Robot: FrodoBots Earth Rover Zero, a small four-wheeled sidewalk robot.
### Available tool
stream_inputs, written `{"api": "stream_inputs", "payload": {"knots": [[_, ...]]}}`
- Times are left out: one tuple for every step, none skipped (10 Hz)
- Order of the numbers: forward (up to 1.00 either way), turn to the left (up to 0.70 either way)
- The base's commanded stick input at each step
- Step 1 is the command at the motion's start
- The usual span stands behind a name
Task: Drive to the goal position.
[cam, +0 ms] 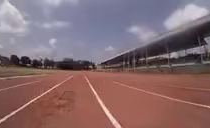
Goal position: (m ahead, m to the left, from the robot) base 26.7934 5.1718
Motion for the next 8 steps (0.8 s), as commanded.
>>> {"api": "stream_inputs", "payload": {"knots": [[0.7,0.0],[0.7,0.0],[0.7,0.0],[0.7,0.0],[0.7,0.0],[0.7,0.0],[0.7,0.0],[0.7,0.0]]}}
